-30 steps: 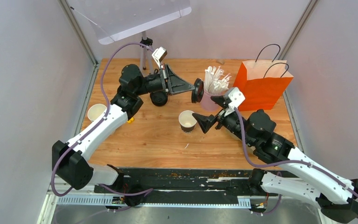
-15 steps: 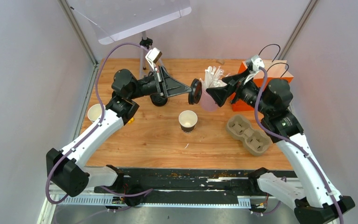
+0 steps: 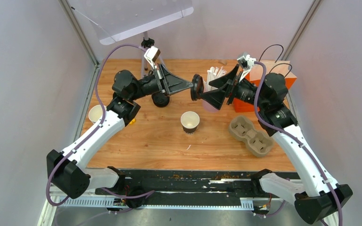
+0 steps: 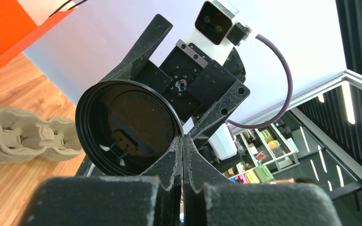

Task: Pack the takeout coffee

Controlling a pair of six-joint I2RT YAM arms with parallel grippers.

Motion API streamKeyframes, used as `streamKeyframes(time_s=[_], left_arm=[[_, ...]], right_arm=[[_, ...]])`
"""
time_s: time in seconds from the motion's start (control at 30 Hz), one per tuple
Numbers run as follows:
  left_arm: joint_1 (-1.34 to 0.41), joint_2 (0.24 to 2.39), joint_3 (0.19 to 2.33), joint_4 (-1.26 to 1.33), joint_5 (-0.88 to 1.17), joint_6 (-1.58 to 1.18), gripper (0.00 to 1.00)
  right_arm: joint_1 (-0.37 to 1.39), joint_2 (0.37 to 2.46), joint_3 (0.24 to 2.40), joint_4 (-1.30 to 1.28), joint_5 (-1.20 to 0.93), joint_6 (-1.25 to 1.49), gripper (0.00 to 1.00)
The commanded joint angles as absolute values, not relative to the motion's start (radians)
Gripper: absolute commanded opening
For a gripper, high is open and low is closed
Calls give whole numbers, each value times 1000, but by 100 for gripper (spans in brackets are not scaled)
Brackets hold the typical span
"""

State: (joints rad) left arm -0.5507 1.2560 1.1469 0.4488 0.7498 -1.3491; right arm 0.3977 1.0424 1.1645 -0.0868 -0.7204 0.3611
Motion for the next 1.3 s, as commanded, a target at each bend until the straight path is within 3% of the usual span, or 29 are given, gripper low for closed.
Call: streamKeyframes(time_s=[0.0,0.47,0.87,1.03,1.27], left_arm=[[-549,1245,1146,515,755,-1372,0],[-552,1232,1107,559,762,-1405,0],[-552,1220,1106,569,766,-1414,0],[-552,1216,1101,571,783,-1409,0],[-552,1214,1093,588,788,-1426,0]], right_arm=[[400,1064,1167,23,-760,401,100],[468,1089,1153,64,-727,394,100],[489,1082,1128,49,-681,371,91],[489,1054,1106,47,-677,335,100],[489,1037,1081,74,-661,315,100]])
